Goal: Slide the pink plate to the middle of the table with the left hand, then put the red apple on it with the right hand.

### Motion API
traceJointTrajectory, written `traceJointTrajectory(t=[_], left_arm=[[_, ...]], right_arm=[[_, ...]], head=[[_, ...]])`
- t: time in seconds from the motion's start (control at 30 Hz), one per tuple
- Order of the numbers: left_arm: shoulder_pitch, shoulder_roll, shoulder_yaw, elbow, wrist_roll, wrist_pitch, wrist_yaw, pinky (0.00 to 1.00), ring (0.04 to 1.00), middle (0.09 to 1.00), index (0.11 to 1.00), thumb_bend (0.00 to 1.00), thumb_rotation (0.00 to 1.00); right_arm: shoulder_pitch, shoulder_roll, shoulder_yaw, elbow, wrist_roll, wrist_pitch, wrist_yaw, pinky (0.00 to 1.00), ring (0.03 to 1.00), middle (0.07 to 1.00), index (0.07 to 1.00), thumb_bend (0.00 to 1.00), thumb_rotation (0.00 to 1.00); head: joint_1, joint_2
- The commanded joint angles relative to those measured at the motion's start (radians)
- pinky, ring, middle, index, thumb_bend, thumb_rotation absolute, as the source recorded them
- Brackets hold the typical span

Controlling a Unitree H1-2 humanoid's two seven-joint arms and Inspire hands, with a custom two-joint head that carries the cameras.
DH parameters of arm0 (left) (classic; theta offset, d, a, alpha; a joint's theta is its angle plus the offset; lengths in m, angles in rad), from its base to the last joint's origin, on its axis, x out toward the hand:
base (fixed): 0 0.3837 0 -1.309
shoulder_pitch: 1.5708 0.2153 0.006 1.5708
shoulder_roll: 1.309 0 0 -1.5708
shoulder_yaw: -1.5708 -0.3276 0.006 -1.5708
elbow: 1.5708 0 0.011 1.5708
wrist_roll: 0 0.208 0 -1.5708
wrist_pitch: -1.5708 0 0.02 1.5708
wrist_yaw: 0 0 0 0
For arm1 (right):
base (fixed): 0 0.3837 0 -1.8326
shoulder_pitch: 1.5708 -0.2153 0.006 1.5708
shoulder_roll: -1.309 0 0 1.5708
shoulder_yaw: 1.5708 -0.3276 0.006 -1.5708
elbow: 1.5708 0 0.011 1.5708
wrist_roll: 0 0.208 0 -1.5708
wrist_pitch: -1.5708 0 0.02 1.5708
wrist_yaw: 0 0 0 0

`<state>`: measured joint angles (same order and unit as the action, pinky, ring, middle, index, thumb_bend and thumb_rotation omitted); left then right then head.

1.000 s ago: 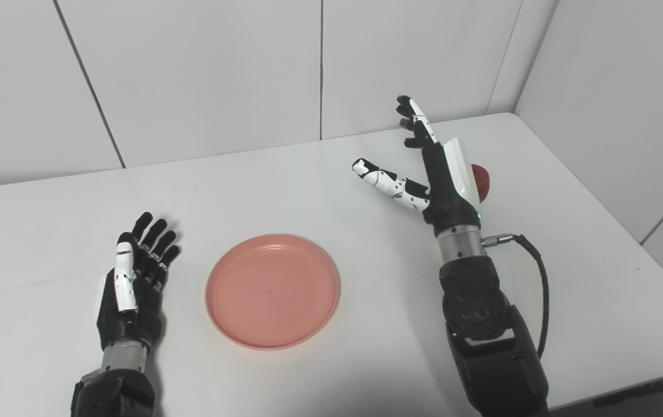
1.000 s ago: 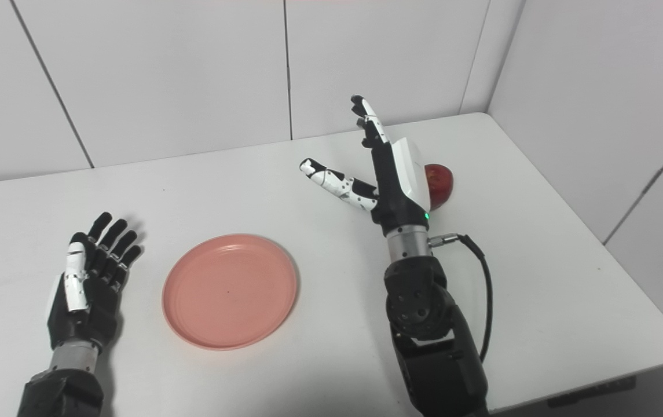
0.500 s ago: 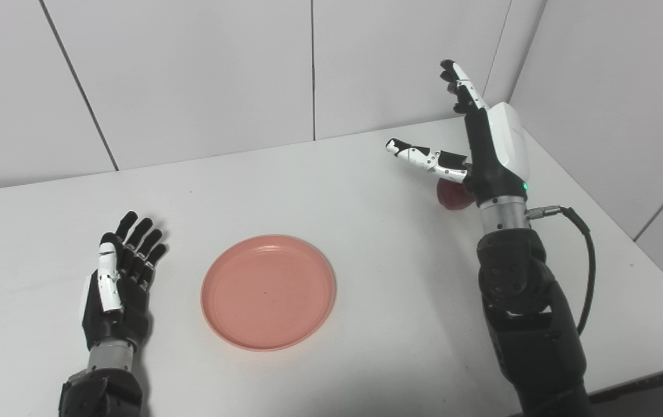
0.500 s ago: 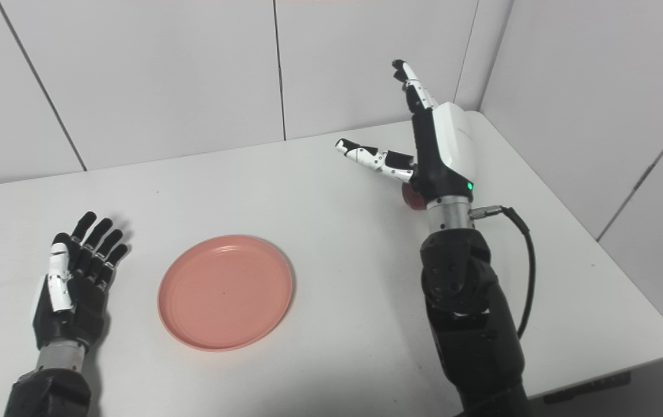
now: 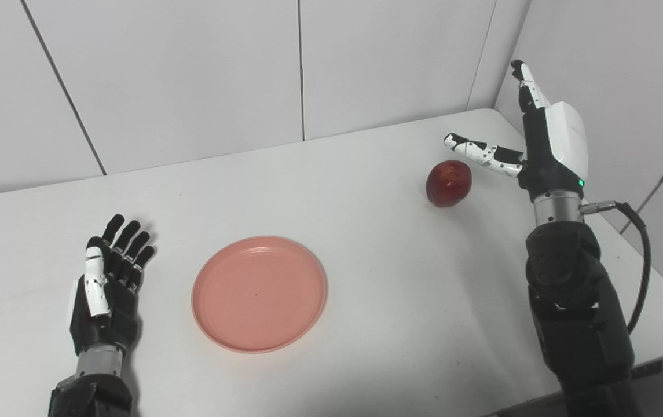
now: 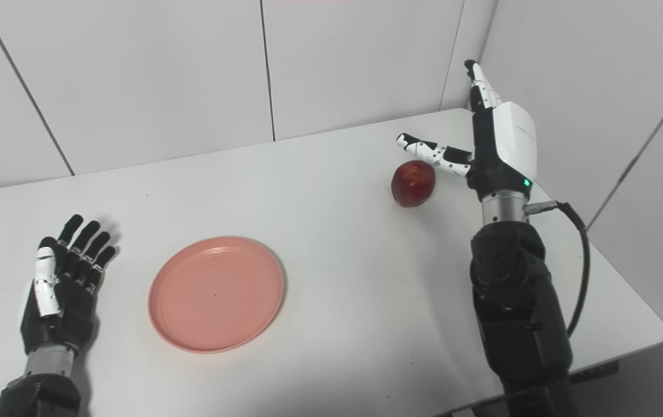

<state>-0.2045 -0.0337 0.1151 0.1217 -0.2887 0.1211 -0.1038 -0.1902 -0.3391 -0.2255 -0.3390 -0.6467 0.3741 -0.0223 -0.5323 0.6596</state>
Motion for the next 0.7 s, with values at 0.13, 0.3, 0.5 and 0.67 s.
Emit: traceJointTrajectory(t=[0.13,0.3,0.5,0.67], left_arm=[[0.014,0.007,0.003,0.032,0.001,0.024,0.006,0.90,0.885,0.886,0.870,0.34,1.00],[0.014,0.008,0.004,0.032,-0.001,0.025,0.005,0.89,0.879,0.880,0.865,0.34,1.00],[0.017,0.011,0.002,0.025,0.003,0.029,0.006,0.89,0.878,0.882,0.866,0.34,1.00],[0.019,0.008,0.003,0.016,0.000,0.039,0.013,0.87,0.869,0.874,0.856,0.34,1.00]], right_arm=[[-0.013,-0.044,-0.020,0.055,0.009,-0.010,-0.030,0.77,0.884,0.916,0.948,1.00,0.57],[-0.006,-0.058,-0.006,0.112,0.017,-0.031,-0.037,0.77,0.875,0.911,0.952,1.00,0.61],[-0.006,-0.060,0.030,0.134,0.034,-0.004,-0.014,0.78,0.890,0.936,0.960,1.00,0.59],[-0.015,-0.056,0.062,0.137,0.021,0.035,-0.002,0.76,0.879,0.931,0.956,1.00,0.59]], head=[[0.000,0.003],[0.000,0.003],[0.004,0.010],[0.004,0.014]])
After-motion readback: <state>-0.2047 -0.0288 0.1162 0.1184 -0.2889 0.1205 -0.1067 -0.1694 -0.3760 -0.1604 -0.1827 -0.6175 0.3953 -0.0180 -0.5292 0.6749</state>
